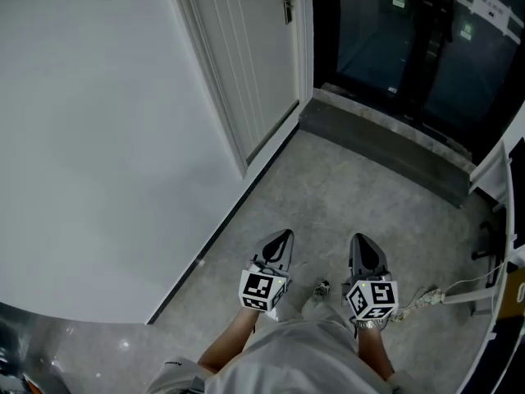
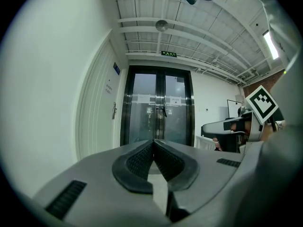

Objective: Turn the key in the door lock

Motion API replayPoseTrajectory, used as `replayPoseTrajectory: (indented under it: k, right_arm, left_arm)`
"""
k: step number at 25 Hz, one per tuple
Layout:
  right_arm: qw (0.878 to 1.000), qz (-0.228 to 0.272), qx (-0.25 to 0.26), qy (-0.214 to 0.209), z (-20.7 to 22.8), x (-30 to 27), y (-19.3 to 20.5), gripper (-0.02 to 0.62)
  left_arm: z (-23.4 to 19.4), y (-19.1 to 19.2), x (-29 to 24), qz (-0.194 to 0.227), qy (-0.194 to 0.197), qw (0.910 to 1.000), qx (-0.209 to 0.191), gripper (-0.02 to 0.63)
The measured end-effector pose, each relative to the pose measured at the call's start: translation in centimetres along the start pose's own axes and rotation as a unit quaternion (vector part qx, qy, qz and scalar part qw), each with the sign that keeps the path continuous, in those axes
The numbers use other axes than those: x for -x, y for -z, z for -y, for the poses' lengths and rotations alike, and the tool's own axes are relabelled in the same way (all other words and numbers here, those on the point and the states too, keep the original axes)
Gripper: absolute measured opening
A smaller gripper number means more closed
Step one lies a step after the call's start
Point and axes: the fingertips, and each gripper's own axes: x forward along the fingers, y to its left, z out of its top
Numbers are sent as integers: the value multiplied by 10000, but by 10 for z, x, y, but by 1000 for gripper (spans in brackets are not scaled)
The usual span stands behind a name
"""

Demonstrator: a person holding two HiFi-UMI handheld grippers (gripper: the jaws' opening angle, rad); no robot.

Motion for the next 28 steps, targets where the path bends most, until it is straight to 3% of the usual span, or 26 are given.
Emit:
replayPoseTrajectory:
  k: [16, 28]
  right_arm:
    - [9987, 11, 26, -503, 118, -132, -49, -11]
    - [9997, 82, -22, -230, 168, -220, -66, -11]
  left_arm:
    - [-14, -26, -169, 61, -485, 9988, -74, 9]
    - [-51, -33, -275, 60, -168, 9998, -134, 9]
